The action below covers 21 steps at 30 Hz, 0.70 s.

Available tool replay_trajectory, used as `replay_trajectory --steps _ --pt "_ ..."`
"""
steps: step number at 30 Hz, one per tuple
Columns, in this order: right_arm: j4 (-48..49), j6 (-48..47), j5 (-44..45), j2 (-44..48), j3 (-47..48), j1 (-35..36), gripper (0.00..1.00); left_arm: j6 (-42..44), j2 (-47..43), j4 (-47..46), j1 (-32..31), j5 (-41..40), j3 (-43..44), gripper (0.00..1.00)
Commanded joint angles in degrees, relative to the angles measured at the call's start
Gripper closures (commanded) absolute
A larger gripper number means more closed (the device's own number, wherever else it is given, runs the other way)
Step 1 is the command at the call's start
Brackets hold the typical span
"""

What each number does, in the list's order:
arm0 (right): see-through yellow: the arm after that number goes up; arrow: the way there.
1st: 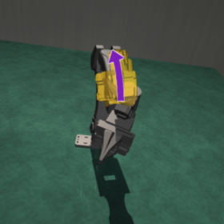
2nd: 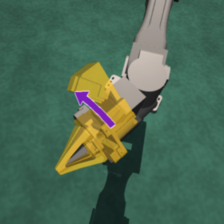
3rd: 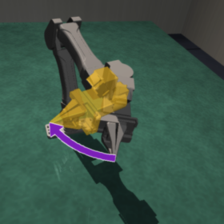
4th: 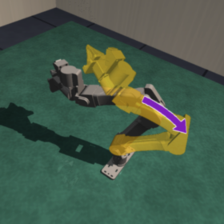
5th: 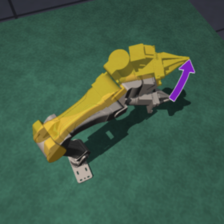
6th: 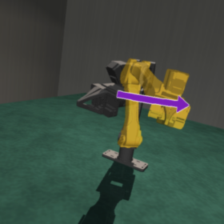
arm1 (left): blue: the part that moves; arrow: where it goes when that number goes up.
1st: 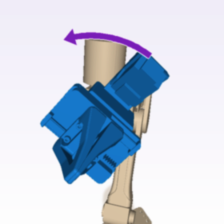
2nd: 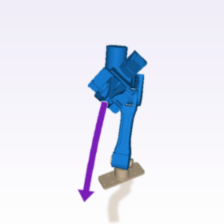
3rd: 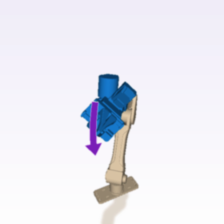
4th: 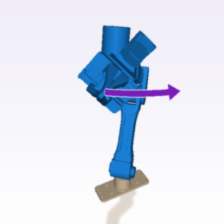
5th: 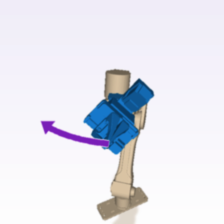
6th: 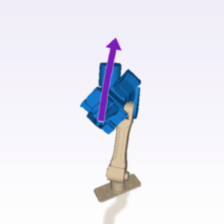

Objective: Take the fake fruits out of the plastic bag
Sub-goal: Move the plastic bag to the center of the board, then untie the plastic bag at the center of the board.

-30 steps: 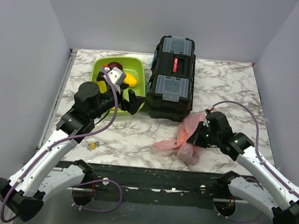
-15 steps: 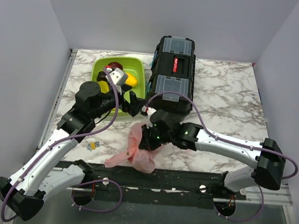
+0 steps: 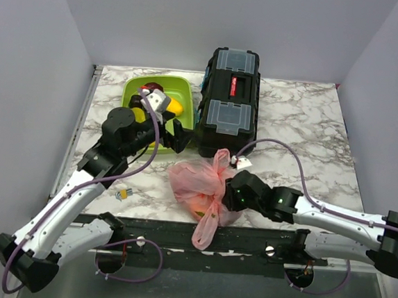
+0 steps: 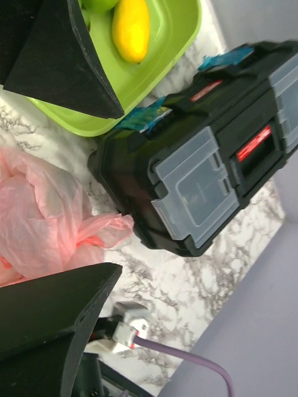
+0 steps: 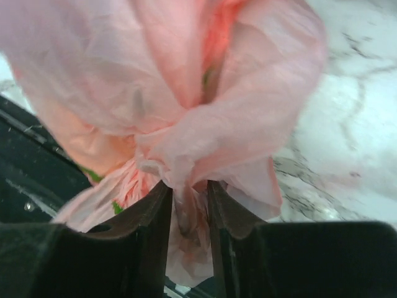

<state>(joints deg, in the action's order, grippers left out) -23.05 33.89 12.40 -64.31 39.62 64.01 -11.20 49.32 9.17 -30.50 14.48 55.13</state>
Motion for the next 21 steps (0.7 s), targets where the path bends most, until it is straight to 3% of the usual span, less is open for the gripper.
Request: replay_trajectory --steps 1,7,12,16,21 --pt "-5.01 11.12 9.08 5.95 -2.67 -0.41 0.65 -1.19 4.87 2.59 -0.56 5.86 2.83 0.01" --pt "-0.48 10.64 4.88 7.2 -2.49 -0.44 0.57 -1.29 9.92 9.74 -4.87 8.2 6.41 0.03" --pt "-2.29 8.47 5.17 3.74 1.25 -0.42 0.53 -5.25 10.04 9.67 -8.88 11.31 0.15 0.08" --pt "-1.14 6.79 5.23 4.48 1.59 -0.4 0.51 -4.27 10.66 9.42 -16.44 0.04 -4.81 0.08" --pt "-1.44 6.45 7.1 5.74 1.56 -0.38 0.49 -3.62 16.02 9.22 -22.34 -12.05 -5.68 0.19"
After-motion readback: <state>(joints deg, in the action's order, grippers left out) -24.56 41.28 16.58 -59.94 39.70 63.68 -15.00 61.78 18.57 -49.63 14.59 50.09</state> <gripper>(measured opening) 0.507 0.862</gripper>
